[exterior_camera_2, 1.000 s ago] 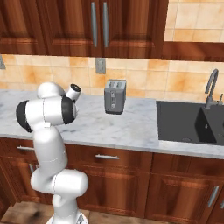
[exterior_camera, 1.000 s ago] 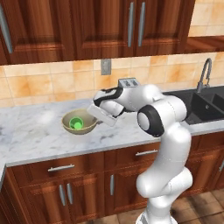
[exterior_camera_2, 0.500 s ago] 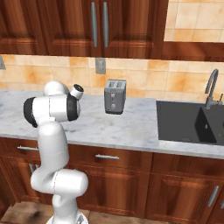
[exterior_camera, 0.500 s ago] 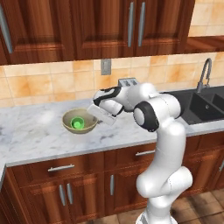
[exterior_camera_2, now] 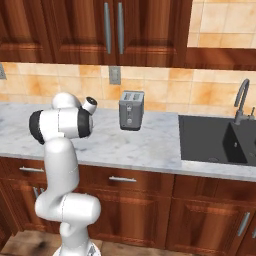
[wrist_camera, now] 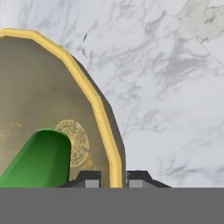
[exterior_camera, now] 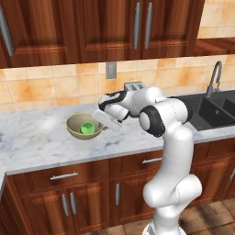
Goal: Place the cup inside the bowl on the dining table and move the bowl to any counter.
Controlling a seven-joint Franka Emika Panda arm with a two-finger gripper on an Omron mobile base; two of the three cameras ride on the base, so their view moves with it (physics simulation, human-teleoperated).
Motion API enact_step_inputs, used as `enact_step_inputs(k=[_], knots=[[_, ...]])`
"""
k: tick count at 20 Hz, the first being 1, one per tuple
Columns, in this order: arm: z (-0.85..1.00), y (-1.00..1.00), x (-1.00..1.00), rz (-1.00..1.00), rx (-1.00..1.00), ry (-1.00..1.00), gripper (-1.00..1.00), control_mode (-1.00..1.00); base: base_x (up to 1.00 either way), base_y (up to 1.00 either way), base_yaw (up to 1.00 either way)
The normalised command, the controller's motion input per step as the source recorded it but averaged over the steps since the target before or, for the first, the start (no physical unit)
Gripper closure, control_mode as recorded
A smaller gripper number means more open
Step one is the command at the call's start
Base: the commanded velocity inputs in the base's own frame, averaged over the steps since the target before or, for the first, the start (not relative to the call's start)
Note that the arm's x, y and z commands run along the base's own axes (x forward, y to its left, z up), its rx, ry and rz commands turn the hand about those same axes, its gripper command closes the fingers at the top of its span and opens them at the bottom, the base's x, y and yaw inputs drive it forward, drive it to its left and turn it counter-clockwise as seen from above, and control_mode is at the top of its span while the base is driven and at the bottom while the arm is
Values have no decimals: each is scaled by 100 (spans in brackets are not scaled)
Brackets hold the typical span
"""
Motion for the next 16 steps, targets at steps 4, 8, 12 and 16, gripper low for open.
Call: enact_step_inputs(k=[4,8,12,16], knots=[[0,47,-22,0,0,0,-100,-100,0,0,0],[0,56,-13,0,0,0,-100,-100,0,0,0],[1,32,-19,0,0,0,-100,-100,0,0,0],[38,5,-26,0,1,-8,-100,-100,0,0,0]])
